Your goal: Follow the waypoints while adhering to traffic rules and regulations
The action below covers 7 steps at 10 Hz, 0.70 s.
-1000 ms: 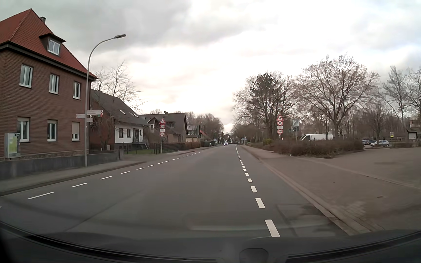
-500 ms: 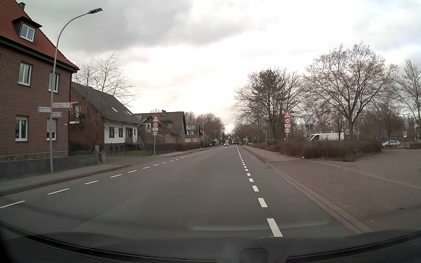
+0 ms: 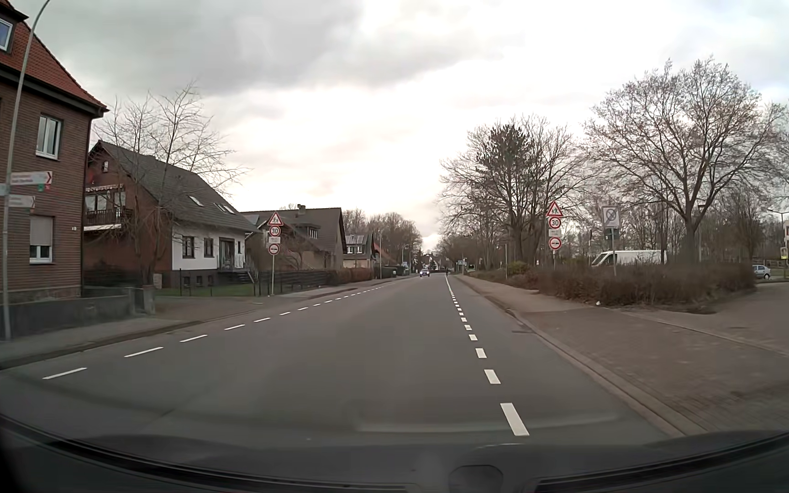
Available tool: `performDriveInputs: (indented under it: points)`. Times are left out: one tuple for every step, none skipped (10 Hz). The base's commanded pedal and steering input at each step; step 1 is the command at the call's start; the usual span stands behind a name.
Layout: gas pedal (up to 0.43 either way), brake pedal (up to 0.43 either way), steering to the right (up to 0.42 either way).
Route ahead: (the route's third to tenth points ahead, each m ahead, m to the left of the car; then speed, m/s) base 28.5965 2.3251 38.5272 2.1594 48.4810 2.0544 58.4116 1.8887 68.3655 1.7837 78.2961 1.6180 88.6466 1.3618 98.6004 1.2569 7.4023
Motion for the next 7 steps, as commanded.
performDriveInputs:
  points:
    - [0.028, 0.0, 0.005]
    - [0.087, 0.0, 0.005]
    - [0.098, 0.0, 0.005]
    - [0.11, 0.0, 0.004]
    - [0.157, 0.0, 0.004]
    - [0.157, 0.0, 0.004]
    - [0.157, 0.0, 0.004]
